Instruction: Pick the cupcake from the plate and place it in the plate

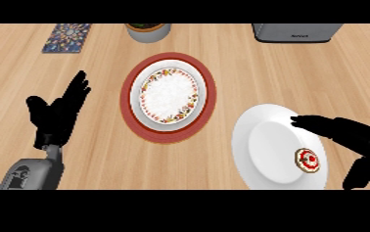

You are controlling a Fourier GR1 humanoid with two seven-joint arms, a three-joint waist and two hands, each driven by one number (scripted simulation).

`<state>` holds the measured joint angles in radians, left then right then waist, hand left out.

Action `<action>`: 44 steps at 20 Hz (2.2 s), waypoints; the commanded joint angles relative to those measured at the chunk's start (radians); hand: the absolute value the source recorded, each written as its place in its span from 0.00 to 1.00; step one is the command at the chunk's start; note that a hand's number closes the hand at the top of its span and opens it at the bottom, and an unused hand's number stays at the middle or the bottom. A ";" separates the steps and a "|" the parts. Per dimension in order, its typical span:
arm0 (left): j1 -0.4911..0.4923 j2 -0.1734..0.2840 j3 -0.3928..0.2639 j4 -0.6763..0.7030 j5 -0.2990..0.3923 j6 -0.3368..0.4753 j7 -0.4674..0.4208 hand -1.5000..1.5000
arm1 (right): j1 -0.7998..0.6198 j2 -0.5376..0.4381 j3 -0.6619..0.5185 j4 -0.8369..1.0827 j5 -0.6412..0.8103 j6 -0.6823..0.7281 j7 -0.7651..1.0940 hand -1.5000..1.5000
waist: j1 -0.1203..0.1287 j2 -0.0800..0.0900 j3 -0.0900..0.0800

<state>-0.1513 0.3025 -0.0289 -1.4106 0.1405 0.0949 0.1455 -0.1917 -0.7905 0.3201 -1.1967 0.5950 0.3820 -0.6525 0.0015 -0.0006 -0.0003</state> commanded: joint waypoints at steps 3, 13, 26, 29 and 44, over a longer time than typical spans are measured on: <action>-0.024 -0.046 -0.009 -0.009 -0.049 0.007 0.027 0.50 | -0.004 0.085 -0.014 -0.032 0.103 0.023 0.076 0.00 | -0.002 0.000 0.000; 0.043 -0.061 0.045 0.011 -0.065 -0.056 -0.047 0.50 | -0.044 0.161 -0.055 0.072 0.272 0.004 0.024 0.00 | 0.004 0.001 0.000; -0.066 -0.085 0.061 -0.017 -0.083 -0.041 0.095 0.50 | 0.035 0.236 -0.016 0.018 0.365 -0.012 -0.062 1.00 | -0.003 0.000 0.000; -0.020 -0.094 0.062 -0.001 -0.109 -0.050 0.027 0.50 | 0.046 0.235 -0.054 -0.059 0.347 0.051 -0.040 1.00 | -0.004 0.000 0.000; -0.017 -0.081 0.076 0.016 -0.085 -0.078 0.027 0.50 | 0.089 0.787 0.552 -0.470 0.448 -0.357 0.548 1.00 | 0.018 -0.011 0.001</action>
<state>-0.1678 0.2168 0.0364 -1.4042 0.0477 0.0209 0.1746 -0.1247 -0.0617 0.7347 -1.5601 1.0554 0.1729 -0.2587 0.0259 -0.0107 -0.0018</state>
